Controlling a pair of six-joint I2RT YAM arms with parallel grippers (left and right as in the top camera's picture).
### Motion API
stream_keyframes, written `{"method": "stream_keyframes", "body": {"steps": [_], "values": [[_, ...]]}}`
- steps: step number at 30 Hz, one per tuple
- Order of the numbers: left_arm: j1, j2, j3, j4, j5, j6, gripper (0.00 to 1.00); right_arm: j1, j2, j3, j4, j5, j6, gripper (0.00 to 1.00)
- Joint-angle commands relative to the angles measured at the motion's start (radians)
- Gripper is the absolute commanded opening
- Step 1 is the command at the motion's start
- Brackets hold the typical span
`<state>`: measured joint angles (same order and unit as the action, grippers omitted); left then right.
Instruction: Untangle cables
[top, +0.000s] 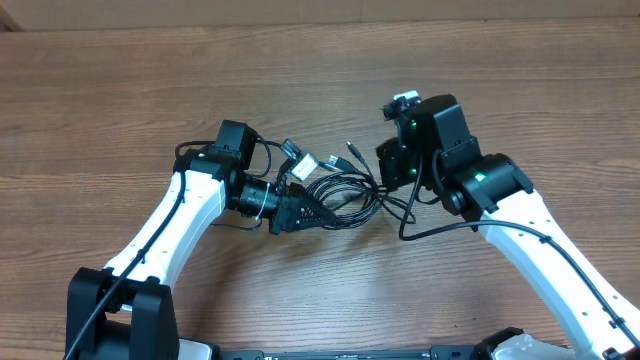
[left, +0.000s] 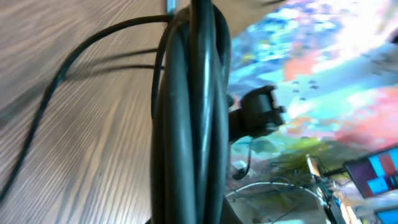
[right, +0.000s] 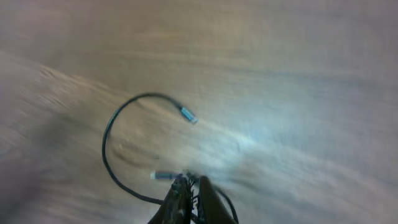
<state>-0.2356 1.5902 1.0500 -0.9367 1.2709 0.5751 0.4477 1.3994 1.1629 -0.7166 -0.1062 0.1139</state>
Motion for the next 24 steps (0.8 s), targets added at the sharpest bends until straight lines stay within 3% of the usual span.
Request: {"method": "stream_keyframes", "body": {"steps": [1, 3, 5, 8, 11, 13, 24], "values": [[-0.001, 0.0, 0.017, -0.001, 0.159, 0.159, 0.04, 0.003, 0.023, 0.008, -0.033, -0.011, 0.021, 0.05], [-0.001, 0.0, 0.017, -0.002, 0.118, 0.159, 0.04, 0.002, 0.01, 0.015, -0.037, -0.028, 0.021, 0.33], [-0.001, 0.0, 0.017, -0.002, 0.055, 0.158, 0.04, 0.0, -0.012, 0.032, -0.039, -0.047, 0.021, 0.54], [-0.001, 0.0, 0.017, -0.01, -0.017, 0.158, 0.04, 0.0, -0.066, 0.063, -0.034, -0.079, 0.02, 0.7], [-0.001, 0.0, 0.017, -0.002, -0.08, 0.183, 0.04, 0.002, -0.122, 0.07, -0.006, -0.141, 0.009, 0.95], [-0.001, 0.0, 0.017, 0.003, -0.1, 0.215, 0.04, 0.002, -0.137, 0.07, 0.001, -0.17, 0.007, 0.99], [-0.001, 0.0, 0.017, 0.045, -0.076, 0.233, 0.04, 0.016, -0.131, 0.067, -0.01, -0.317, -0.087, 0.98]]}}
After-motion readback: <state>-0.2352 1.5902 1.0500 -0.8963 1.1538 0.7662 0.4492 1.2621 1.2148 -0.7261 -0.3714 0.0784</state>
